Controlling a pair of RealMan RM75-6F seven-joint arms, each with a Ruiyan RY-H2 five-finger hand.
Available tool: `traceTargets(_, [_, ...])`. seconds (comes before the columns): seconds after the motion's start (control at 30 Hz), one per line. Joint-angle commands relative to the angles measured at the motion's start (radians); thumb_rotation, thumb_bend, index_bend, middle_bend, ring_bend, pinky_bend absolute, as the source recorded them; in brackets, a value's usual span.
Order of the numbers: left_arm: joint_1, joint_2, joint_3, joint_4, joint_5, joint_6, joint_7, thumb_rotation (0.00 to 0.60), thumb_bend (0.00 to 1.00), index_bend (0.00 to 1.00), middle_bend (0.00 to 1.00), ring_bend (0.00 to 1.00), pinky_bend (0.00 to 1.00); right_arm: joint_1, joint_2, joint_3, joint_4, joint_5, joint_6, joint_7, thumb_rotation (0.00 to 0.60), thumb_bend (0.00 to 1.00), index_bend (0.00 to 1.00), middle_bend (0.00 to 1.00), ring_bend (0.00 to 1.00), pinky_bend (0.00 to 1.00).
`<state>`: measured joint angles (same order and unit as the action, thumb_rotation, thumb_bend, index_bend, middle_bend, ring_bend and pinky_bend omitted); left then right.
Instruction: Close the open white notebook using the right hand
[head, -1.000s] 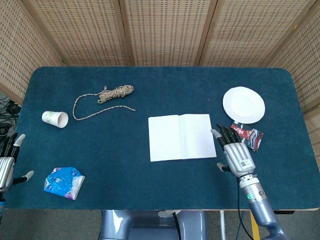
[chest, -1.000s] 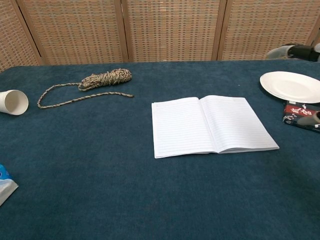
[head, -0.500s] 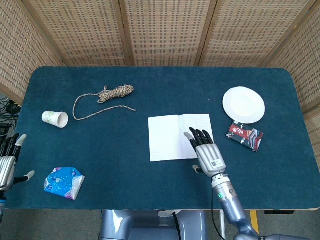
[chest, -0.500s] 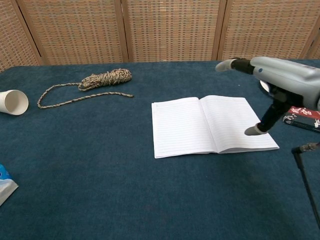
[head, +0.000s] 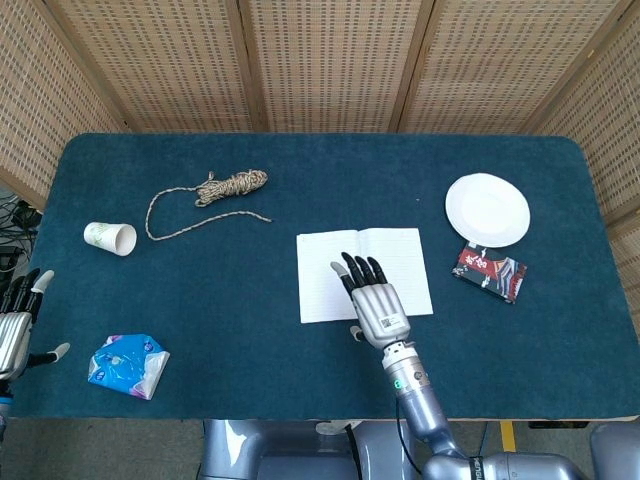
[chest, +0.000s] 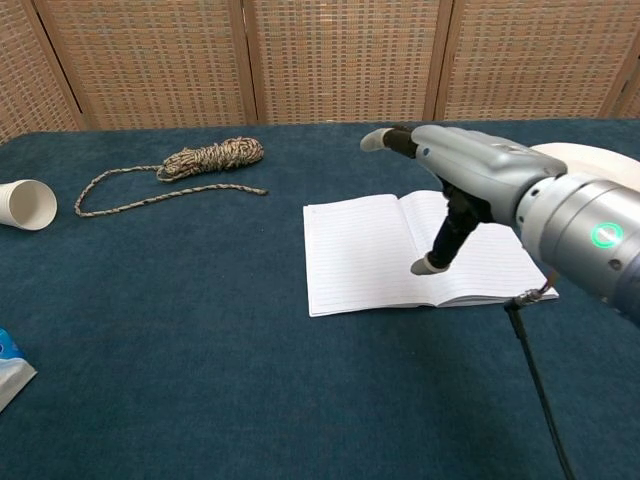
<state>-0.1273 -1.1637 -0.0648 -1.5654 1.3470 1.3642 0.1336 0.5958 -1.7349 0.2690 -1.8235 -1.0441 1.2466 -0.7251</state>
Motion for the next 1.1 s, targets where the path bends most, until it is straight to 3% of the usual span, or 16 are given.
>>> traceTargets(0.03, [-0.002,-0.001,0.0,0.007,-0.003,-0.005,-0.009,0.6,0.13,0.0,0.0,0.0,0.0,0.035,-0.051,0.013,0.044,0.036,0.006,-0.034,0.6,0.17,0.0,0.0,0.0,0.0])
traceTargets(0.57, [-0.005,-0.003,0.005,0.014,-0.004,-0.017,-0.028,0.6,0.13,0.0,0.0,0.0,0.0,0.096,-0.185,0.002,0.244,0.087,-0.01,-0.026,0.6,0.33,0.01,0.0,0.0,0.0])
traceTargets(1.1, [-0.011,-0.01,0.007,0.02,-0.007,-0.028,-0.029,0.6,0.13,0.0,0.0,0.0,0.0,0.117,-0.263,-0.007,0.397,0.095,-0.046,0.018,0.6,0.33,0.02,0.0,0.0,0.0])
